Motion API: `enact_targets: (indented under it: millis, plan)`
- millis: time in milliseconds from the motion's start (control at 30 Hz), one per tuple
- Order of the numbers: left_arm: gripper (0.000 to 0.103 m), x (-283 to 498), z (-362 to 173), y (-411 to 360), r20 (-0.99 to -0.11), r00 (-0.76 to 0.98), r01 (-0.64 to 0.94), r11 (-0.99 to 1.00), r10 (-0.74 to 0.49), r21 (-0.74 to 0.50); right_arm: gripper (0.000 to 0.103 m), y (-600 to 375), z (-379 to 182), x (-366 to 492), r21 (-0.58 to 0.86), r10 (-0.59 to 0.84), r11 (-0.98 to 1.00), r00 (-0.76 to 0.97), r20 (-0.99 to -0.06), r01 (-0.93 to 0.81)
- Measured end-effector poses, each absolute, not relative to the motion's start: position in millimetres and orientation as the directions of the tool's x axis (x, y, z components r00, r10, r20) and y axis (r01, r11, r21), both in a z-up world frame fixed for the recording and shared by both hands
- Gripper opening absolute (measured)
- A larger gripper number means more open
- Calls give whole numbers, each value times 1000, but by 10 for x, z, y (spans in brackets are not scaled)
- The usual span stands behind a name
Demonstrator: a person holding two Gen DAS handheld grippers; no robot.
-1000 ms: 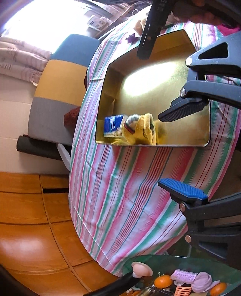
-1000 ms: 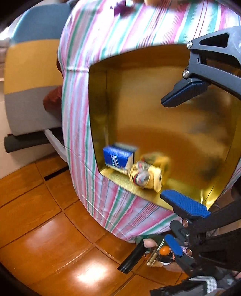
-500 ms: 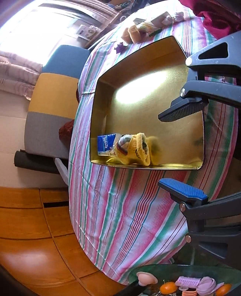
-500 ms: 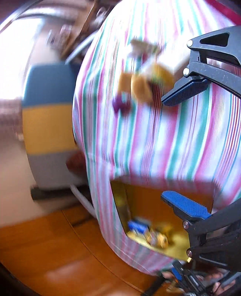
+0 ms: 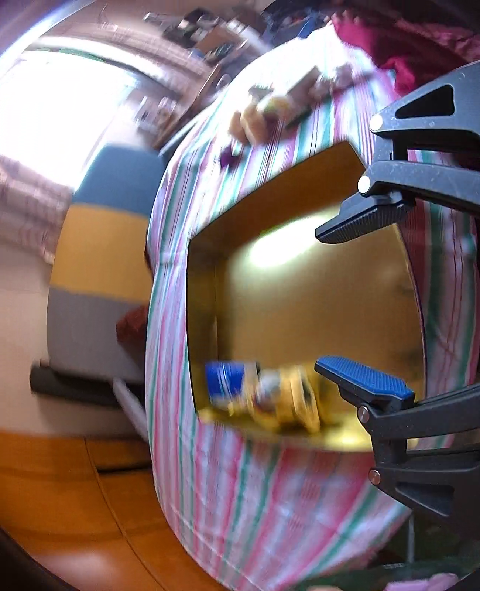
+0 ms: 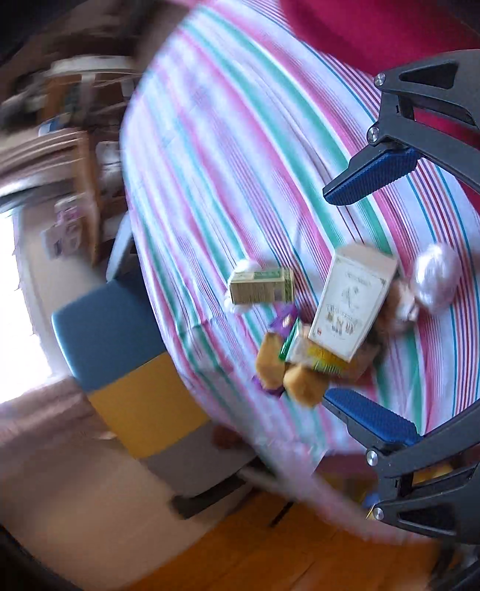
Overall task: Organize objects
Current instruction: 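Grasp the white plastic-wrapped ball with the left gripper, then drop the wrapped ball in the tray while the right gripper grasps the medicine box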
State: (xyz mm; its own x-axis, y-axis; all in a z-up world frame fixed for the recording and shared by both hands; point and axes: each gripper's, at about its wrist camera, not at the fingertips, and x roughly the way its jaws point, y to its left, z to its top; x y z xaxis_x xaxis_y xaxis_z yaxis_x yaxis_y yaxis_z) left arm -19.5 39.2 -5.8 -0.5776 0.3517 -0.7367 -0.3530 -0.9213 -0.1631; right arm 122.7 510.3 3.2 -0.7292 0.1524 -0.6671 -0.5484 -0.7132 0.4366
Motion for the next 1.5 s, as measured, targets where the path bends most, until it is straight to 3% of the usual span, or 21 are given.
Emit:
enact_targets:
  millis: [267,567,833,967,1033,1133,1267,1500]
  plan:
    - [64,-4,0,1603,-757,-351,-667,-714,551,-211,100,5155,75,1392,553,129,-666,-808,-575,-500]
    - [55,512,-223,2837,-785,-72,-873,-420,615,-249,101,5252,-10,1438,616,89,-626,-829,-553,-478]
    - [58,564,-523,3464,-803,56,-873,-362,593,-328,102,5274,-13,1475,656,53,-621,-858,-510,-429]
    - [76,544,-640,3699,-796,110,-851,-358,595,-385,102,5302,-36,1502,685,36,-602,-871,-490,-410]
    - [78,548,-700,3812,-803,109,-849,-365,586,-382,102,5311,-47,1507,695,28,-595,-875,-484,-404]
    - [79,512,-792,3978,-815,90,-841,-394,572,-370,102,5315,-55,1501,703,17,-592,-878,-478,-394]
    - [63,516,-845,3922,-803,68,-850,-387,592,-358,102,5316,-57,1497,699,18,-595,-876,-482,-397]
    - [61,539,-769,3258,-810,-3,-885,-379,586,-272,102,5317,-72,1451,688,0,-601,-862,-508,-406]
